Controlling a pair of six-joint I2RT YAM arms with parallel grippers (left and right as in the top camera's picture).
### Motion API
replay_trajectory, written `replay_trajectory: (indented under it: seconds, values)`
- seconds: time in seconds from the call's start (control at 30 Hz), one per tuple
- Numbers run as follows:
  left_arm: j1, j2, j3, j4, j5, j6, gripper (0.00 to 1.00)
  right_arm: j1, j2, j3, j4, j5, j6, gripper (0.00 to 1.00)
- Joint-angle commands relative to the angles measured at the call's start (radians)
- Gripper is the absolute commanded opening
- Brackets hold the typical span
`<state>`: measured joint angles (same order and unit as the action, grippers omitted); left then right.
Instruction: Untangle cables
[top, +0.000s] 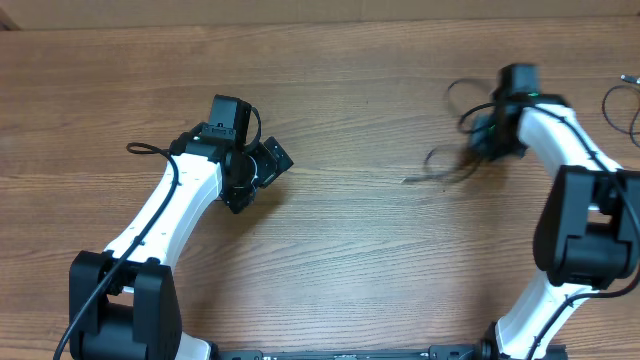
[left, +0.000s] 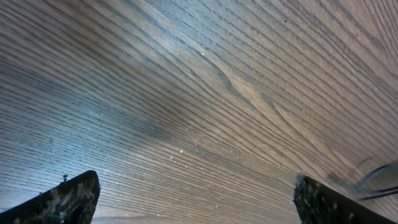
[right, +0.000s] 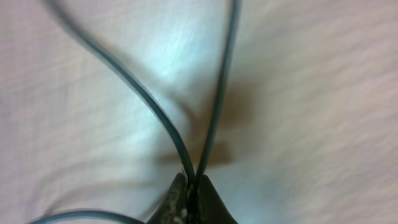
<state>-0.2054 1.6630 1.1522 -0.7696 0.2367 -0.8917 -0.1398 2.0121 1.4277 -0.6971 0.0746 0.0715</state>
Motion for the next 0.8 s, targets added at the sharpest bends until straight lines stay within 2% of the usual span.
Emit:
replay_trajectory:
  seconds: [0.0, 0.23, 0.47, 0.5, 0.53, 0.57, 0.6, 0.7, 0.77]
  values:
    - [-0.005, 0.002, -0.005, 0.000, 0.007, -0.010, 1.00, -0.050, -0.002, 0.023, 0.063, 0.029, -0.119, 0.04]
    - [-0.005, 0.001, -0.005, 0.000, 0.007, -0.010, 1.00, -0.152, 0.045, 0.023, 0.242, 0.029, -0.205, 0.04]
    - [-0.005, 0.001, -0.005, 0.000, 0.007, -0.010, 1.00, -0.195, 0.128, 0.043, 0.387, 0.030, -0.204, 0.04]
    - [-0.005, 0.002, -0.005, 0.000, 0.007, -0.010, 0.99, -0.195, 0.132, 0.049, 0.386, 0.030, -0.204, 0.10]
    - [-0.005, 0.002, -0.005, 0.000, 0.007, -0.010, 0.99, -0.195, 0.132, 0.053, 0.386, 0.029, -0.203, 0.20]
    - [-0.005, 0.002, -0.005, 0.000, 0.007, -0.010, 0.99, -0.195, 0.131, 0.061, 0.379, 0.029, -0.203, 0.38]
    - [-0.005, 0.001, -0.005, 0.000, 0.007, -0.010, 1.00, -0.195, 0.131, 0.074, 0.367, 0.029, -0.202, 0.66]
    - [-0.005, 0.001, -0.005, 0.000, 0.007, -0.010, 1.00, -0.193, 0.129, 0.151, 0.282, 0.029, -0.177, 1.00]
    - [-0.005, 0.002, -0.005, 0.000, 0.007, -0.010, 0.99, -0.193, 0.119, 0.216, 0.209, 0.029, -0.142, 1.00]
